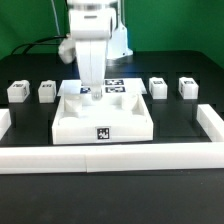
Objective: Assemble square table
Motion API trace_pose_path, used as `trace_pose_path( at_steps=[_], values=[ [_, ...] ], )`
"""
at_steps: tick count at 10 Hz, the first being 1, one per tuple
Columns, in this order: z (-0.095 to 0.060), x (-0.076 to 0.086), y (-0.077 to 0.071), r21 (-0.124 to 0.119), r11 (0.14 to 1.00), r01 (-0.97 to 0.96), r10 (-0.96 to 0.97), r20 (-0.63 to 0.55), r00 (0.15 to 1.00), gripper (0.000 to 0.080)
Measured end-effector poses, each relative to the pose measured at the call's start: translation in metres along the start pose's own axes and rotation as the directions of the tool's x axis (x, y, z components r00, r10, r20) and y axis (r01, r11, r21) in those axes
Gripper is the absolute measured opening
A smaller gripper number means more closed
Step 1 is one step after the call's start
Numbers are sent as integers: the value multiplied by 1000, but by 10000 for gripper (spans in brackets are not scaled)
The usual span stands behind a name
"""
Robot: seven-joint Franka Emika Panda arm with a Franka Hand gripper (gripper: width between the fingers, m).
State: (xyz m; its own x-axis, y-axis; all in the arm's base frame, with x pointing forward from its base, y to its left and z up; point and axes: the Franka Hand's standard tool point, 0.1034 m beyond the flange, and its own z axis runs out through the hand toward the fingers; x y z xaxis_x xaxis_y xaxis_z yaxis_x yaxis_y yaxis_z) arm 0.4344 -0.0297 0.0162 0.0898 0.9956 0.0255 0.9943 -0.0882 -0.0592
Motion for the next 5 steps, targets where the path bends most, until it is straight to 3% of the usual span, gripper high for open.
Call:
trace_pose_path(
  at_steps=[1, 4, 5],
  values=[
    [7, 2, -3, 10, 1000, 0, 0, -3, 1000, 650],
    [10, 2, -3, 3, 1000, -1, 1, -6, 1000, 650],
    [10, 2, -3, 4, 1000, -1, 1, -6, 1000, 540]
  ],
)
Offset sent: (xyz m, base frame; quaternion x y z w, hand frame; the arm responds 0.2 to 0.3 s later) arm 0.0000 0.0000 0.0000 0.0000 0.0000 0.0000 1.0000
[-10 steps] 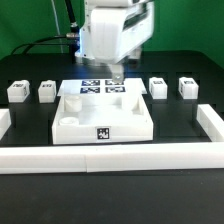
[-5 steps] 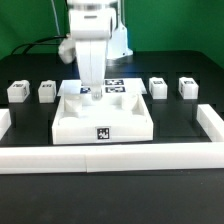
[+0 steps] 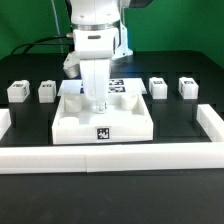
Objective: Assemble square table
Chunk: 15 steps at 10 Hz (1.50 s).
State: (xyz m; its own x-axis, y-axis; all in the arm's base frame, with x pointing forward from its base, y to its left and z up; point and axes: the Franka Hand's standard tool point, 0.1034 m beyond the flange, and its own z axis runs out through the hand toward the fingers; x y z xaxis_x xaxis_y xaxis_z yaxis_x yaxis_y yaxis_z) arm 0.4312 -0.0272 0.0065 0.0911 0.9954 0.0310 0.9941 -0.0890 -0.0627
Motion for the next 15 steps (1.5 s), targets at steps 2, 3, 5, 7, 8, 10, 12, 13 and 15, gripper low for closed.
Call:
trace_pose_path(
  at_steps=[2, 3, 5, 7, 8, 10, 12, 13, 15],
  values=[
    [0, 0, 0, 0, 1000, 0, 0, 0, 1000, 397],
    [0, 0, 0, 1, 1000, 0, 0, 0, 1000, 167],
    [-1, 0, 2, -10, 1000, 0, 0, -1, 1000, 57],
    [-1, 0, 2, -12, 1000, 0, 0, -1, 1000, 57],
    [-1, 0, 3, -12, 1000, 0, 0, -1, 1000, 57],
    [-1, 0, 3, -12, 1000, 0, 0, -1, 1000, 57],
    [-1, 2, 3, -13, 1000, -8, 8, -2, 1000, 57],
    [-2, 26, 12, -23, 1000, -20, 19, -15, 1000, 57],
    [-4, 64, 28, -43, 998, -43, 41, -39, 998, 57]
  ],
)
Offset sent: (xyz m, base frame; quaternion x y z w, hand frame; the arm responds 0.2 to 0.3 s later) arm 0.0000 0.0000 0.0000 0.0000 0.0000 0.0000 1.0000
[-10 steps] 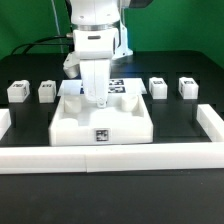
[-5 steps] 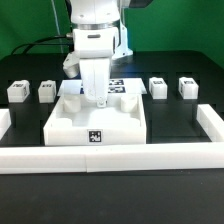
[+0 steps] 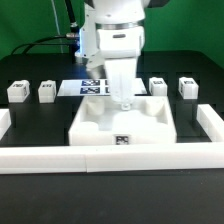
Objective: Assemble square table
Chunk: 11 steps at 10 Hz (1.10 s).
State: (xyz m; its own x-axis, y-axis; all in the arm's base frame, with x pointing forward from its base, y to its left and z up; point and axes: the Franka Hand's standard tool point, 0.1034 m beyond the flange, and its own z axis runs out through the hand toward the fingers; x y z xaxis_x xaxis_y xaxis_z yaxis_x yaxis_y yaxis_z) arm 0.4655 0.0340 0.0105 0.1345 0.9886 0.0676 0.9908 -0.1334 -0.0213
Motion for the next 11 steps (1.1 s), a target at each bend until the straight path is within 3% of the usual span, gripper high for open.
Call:
trace_pose_path(
  at_steps=[2, 4, 9, 10, 11],
  values=[
    [4, 40, 17, -21, 1000, 6, -7, -18, 1000, 56],
    [7, 40, 18, -10, 1000, 14, -14, -13, 1000, 56],
    [8, 37, 19, -25, 998, 57, -58, -10, 998, 58],
    [8, 37, 19, -25, 998, 57, -57, -10, 998, 237],
    [8, 36, 19, -25, 998, 57, -57, -10, 998, 237]
  ],
)
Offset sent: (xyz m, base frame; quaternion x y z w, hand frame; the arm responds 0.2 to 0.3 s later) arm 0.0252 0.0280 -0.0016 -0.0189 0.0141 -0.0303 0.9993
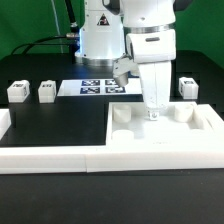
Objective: Assemble square table
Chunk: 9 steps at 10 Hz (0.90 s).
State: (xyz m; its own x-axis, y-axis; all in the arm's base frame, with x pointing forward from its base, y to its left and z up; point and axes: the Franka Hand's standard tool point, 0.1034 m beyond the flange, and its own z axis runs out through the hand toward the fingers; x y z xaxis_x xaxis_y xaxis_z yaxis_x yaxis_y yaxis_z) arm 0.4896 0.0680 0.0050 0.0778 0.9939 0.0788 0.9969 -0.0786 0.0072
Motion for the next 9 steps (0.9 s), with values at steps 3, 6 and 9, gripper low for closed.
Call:
trace_pose_path(
  at_steps=[3, 6, 9],
  values=[
    [0, 0, 0, 0, 1000, 0, 0, 0, 1000, 585],
    [0, 0, 0, 0, 1000, 0, 0, 0, 1000, 647],
    [0, 0, 0, 0, 1000, 0, 0, 0, 1000, 649]
  ],
)
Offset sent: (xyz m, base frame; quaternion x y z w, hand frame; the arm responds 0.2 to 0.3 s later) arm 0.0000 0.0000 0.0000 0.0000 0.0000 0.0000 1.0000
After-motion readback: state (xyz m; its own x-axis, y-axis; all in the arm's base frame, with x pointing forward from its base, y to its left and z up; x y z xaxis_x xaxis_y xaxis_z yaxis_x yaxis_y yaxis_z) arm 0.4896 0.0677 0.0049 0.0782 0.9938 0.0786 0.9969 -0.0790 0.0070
